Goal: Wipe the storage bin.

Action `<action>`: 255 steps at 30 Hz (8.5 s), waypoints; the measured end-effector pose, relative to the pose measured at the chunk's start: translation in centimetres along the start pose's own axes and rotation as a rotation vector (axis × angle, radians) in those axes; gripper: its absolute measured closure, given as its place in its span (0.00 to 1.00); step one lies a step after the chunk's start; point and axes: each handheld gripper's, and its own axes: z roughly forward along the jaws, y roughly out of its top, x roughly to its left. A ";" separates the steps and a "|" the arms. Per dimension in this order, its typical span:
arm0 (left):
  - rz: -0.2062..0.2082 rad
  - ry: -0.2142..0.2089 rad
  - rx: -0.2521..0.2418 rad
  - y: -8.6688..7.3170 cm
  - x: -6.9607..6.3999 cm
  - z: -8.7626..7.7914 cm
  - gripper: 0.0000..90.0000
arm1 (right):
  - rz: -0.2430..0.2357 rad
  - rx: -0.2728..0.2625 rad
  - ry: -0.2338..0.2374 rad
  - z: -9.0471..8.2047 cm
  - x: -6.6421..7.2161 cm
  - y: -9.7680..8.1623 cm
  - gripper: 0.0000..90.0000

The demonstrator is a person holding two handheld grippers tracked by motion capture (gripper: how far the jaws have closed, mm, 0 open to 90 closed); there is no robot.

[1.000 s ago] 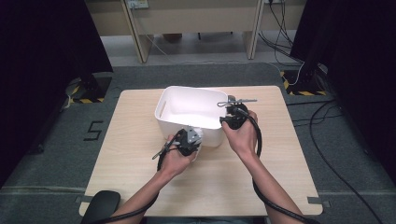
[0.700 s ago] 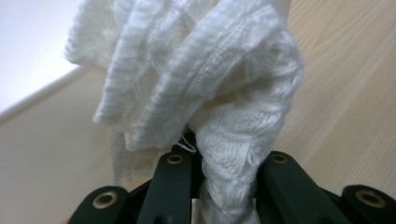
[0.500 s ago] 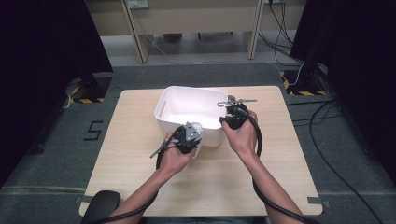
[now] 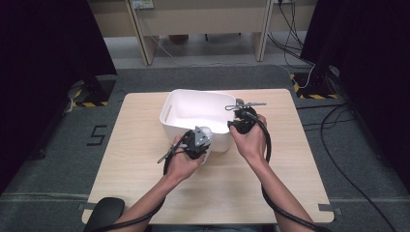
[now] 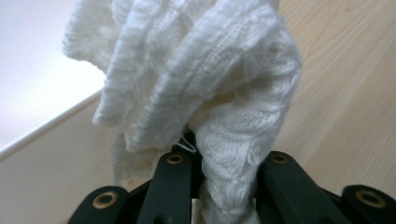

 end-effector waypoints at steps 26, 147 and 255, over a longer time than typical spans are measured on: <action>0.006 -0.001 0.010 -0.4 -0.6 0.8 0.88 | -0.001 0.000 0.000 0.0 0.0 0.0 0.83; 0.031 -0.033 -0.006 1.9 -2.1 1.1 0.88 | 0.027 -0.006 -0.004 0.2 0.0 0.1 0.84; 0.068 -0.045 0.023 1.6 -1.8 0.1 0.88 | 0.033 -0.015 -0.009 0.4 -0.2 0.2 0.80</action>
